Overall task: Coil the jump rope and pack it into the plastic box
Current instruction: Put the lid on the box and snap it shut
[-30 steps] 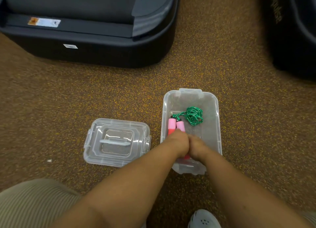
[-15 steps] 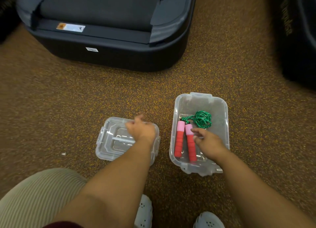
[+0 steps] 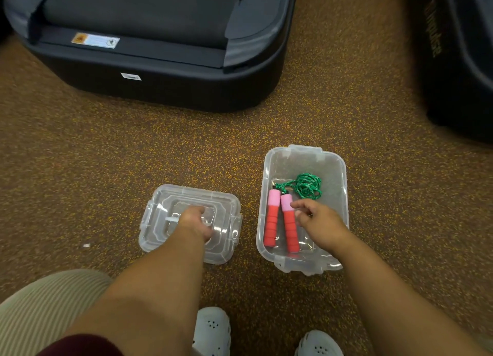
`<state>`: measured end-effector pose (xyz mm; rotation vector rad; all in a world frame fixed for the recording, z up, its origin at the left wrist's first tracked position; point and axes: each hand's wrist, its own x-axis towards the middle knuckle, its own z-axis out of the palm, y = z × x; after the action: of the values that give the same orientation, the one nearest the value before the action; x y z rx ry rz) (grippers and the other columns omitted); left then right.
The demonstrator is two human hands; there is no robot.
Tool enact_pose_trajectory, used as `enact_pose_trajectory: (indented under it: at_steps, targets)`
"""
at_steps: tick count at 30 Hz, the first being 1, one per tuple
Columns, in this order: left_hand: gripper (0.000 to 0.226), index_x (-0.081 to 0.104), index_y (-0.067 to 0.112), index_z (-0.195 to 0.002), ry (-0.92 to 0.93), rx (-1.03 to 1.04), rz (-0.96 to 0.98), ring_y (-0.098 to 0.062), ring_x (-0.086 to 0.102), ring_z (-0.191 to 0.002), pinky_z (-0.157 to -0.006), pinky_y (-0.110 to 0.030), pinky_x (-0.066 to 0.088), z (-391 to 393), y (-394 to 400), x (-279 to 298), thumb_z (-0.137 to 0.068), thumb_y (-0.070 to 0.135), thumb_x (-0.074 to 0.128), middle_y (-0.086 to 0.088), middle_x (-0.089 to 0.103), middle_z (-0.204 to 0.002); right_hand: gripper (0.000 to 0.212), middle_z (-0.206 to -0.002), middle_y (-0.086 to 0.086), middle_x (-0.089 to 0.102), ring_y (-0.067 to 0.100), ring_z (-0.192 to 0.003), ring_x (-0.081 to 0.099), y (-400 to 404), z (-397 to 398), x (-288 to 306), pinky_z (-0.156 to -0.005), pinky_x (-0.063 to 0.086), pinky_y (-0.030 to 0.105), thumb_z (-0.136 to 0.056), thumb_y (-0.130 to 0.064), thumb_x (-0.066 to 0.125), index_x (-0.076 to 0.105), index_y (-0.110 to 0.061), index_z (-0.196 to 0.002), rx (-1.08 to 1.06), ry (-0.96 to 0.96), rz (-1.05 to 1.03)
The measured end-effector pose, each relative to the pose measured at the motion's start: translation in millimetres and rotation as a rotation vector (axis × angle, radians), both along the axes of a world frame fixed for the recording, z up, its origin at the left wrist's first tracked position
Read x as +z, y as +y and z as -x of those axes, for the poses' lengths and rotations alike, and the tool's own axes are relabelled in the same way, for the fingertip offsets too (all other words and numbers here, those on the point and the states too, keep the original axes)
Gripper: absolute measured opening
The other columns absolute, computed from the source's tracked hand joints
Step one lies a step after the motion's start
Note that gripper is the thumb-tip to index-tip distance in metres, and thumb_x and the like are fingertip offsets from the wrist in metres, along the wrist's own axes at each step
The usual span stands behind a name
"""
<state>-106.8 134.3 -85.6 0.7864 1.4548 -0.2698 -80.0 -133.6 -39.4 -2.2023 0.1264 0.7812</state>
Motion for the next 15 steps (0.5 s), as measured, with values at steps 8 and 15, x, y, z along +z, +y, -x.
enact_pose_trajectory:
  at_steps: [8, 15]
  targets:
    - [0.033, 0.050, 0.017, -0.134, -0.003, -0.092, -0.141, -0.027, 0.043, -0.129, -0.110, -0.036, 0.031, -8.8, -7.3, 18.3, -0.102, 0.016, 0.044, -0.005, 0.041, -0.147, 0.020, -0.108, 0.002, 0.065, 0.020, -0.092, 0.065, -1.3, 1.6, 3.8, -0.079, 0.052, 0.033, -0.095, -0.023, 0.052, 0.062, -0.036, -0.108, -0.017, 0.011, -0.009]
    - [0.036, 0.057, 0.013, -0.127, -0.123, -0.169, -0.646, -0.030, 0.060, -0.108, -0.090, -0.037, 0.052, -37.7, 7.0, 46.3, -0.092, 0.018, 0.052, -0.002, 0.053, -0.114, 0.025, -0.109, 0.000, 0.064, 0.021, -0.093, 0.064, 5.4, 3.6, 23.5, -0.081, 0.052, 0.035, -0.096, -0.024, 0.050, 0.059, -0.036, -0.116, -0.018, -0.009, -0.020]
